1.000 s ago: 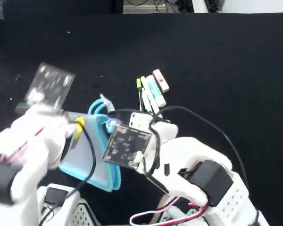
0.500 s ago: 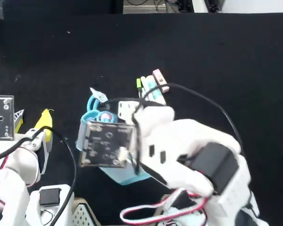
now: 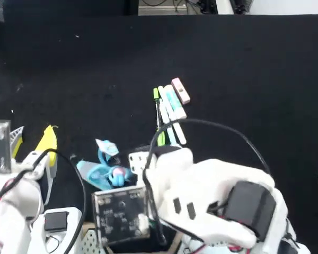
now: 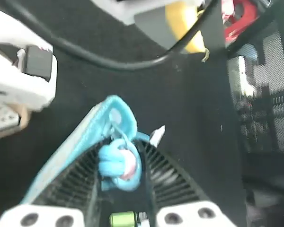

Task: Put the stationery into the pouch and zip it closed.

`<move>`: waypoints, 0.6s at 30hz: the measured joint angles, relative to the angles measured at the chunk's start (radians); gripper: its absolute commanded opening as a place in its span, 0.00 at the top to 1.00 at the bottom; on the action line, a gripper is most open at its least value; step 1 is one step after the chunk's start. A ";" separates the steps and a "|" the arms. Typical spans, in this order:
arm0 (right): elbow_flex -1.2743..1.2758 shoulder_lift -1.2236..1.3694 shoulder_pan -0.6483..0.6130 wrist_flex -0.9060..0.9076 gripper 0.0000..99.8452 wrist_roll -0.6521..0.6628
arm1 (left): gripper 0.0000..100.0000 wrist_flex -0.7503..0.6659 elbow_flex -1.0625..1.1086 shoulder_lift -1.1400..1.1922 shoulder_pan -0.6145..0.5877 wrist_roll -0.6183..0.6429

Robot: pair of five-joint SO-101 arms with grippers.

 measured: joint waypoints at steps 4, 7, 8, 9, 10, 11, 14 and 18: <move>0.112 -0.044 -0.003 -0.112 0.99 0.000 | 0.84 0.002 -0.031 0.000 0.000 0.000; 0.163 -0.061 -0.003 -0.173 0.99 0.000 | 0.84 0.002 -0.031 0.000 0.000 -0.005; 0.173 -0.061 -0.003 -0.187 0.99 -0.002 | 0.84 0.002 -0.031 0.000 0.000 -0.005; 0.186 -0.061 -0.003 -0.203 0.99 -0.005 | 0.84 0.002 -0.031 -0.005 0.000 -0.005; 0.196 -0.061 -0.003 -0.215 0.99 -0.014 | 0.84 0.002 -0.031 -0.012 0.000 -0.005; 0.209 -0.064 -0.003 -0.230 0.99 -0.018 | 0.84 0.002 -0.031 -0.028 0.000 -0.005; 0.238 -0.068 -0.005 -0.255 0.99 -0.026 | 0.84 0.002 -0.041 -0.091 0.000 -0.011; 0.244 -0.069 -0.005 -0.255 0.99 -0.026 | 0.84 0.002 -0.032 -0.181 0.075 -0.049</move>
